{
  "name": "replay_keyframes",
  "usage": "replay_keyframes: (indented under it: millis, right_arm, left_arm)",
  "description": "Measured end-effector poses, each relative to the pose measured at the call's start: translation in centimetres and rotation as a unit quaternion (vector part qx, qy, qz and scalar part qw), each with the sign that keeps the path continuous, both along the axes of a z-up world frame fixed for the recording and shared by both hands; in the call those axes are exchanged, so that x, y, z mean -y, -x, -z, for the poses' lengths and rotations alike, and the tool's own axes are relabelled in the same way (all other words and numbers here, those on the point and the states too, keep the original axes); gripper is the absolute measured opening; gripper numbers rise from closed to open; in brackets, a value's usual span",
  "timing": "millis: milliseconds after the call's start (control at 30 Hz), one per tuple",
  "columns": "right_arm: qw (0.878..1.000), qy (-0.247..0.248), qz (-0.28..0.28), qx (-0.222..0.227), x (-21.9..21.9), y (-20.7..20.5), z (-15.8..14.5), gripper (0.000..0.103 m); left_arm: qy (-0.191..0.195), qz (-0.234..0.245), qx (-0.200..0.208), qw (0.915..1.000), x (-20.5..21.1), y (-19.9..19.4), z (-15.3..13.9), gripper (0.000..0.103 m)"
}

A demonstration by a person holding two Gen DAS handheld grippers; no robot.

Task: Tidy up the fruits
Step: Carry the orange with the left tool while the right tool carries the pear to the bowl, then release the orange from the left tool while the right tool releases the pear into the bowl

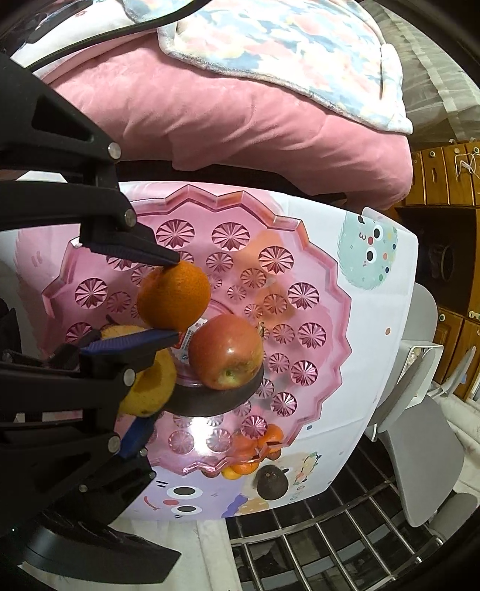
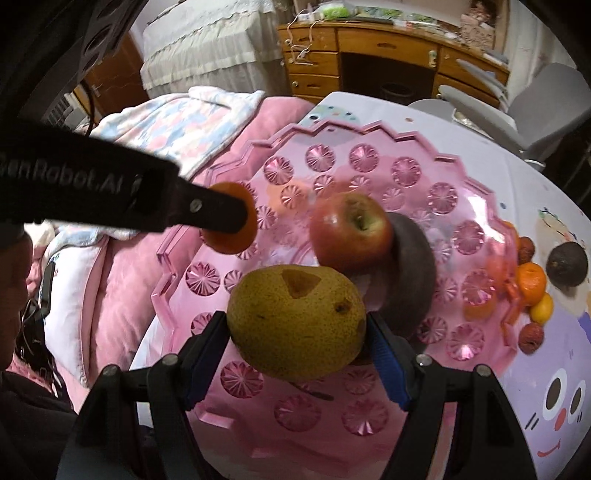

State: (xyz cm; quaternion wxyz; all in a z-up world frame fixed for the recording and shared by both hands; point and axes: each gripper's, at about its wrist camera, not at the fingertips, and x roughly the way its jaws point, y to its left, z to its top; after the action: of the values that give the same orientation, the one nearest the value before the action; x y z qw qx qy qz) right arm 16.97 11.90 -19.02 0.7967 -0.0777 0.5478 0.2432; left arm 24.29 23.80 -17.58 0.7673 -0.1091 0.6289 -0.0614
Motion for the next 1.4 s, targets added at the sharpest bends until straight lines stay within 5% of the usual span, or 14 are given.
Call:
replay_keyframes:
  millis: [367,800,1400]
  right_arm:
    - [0.999,0.012,-0.007,-0.039,-1.1,-0.6,1.7,0.076]
    - [0.999,-0.017,0.043,0.003,1.0,0.8,-1.0,0.078]
    - [0.99,-0.012,0.139,0.036,12.7,2.9,-5.4,0.078]
  left_arm:
    - [0.012,0.004,0.014,0.9998,-0.1,-0.3,-0.3,0.034]
    - [0.008,0.003,0.03,0.9995,-0.9,1.0,-1.6,0.049]
    - [0.02,0.022,0.036,0.9989,7.2,4.8,-4.3,0.066]
